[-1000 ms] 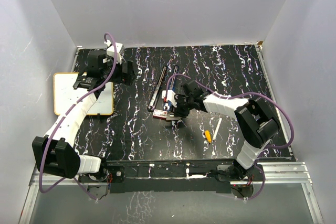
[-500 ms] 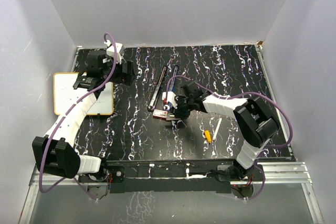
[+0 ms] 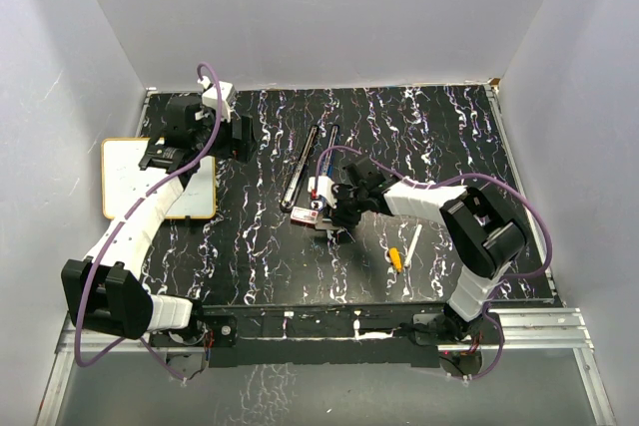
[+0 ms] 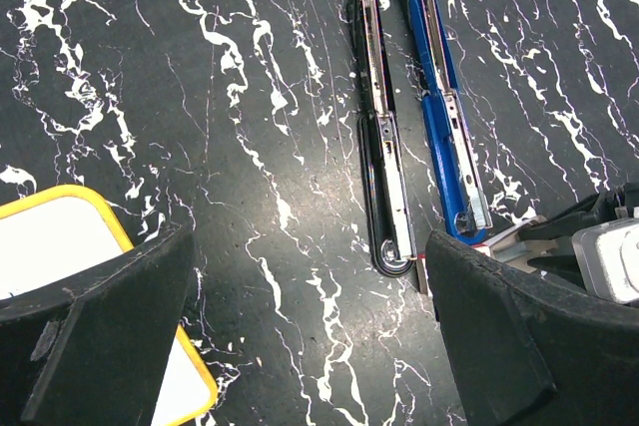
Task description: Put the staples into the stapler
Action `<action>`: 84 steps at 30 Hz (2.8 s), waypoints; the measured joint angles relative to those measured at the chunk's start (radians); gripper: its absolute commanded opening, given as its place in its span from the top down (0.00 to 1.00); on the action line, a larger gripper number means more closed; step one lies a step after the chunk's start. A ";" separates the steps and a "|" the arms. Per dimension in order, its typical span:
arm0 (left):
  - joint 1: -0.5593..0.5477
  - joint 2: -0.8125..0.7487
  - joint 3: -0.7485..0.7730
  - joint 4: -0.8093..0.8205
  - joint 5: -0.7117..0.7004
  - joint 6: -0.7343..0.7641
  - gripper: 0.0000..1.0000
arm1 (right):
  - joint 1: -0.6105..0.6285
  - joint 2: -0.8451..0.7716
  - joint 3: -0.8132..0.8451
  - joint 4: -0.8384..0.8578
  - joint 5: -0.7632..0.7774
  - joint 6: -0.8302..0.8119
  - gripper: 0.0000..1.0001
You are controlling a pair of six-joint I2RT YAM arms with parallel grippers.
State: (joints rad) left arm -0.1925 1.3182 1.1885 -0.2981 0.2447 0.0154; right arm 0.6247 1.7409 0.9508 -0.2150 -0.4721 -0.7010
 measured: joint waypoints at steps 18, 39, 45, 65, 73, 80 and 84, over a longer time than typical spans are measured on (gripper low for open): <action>0.001 -0.003 -0.011 0.003 0.000 0.000 0.03 | 0.002 0.031 0.027 0.009 -0.032 0.029 0.84; 0.004 -0.006 -0.013 0.003 0.000 0.000 0.03 | 0.002 0.035 0.035 0.011 -0.021 0.135 0.70; 0.006 -0.006 -0.013 0.003 0.000 0.000 0.03 | 0.002 0.045 0.047 0.009 -0.031 0.161 0.69; 0.010 -0.017 -0.026 0.006 0.001 0.000 0.03 | 0.025 0.048 0.055 0.018 -0.002 0.236 0.65; 0.014 -0.017 -0.026 0.006 0.001 0.000 0.03 | 0.043 0.048 0.046 0.056 0.041 0.236 0.64; 0.014 -0.017 -0.026 0.006 0.001 0.000 0.03 | 0.055 0.048 0.035 0.087 0.063 0.226 0.70; 0.014 -0.017 -0.026 0.006 0.001 0.000 0.03 | 0.055 0.048 0.033 0.090 0.056 0.208 0.77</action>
State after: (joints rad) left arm -0.1783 1.3010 1.1622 -0.2916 0.2455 0.0154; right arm 0.6800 1.7889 0.9836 -0.1246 -0.4164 -0.4934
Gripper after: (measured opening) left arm 0.971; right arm 0.280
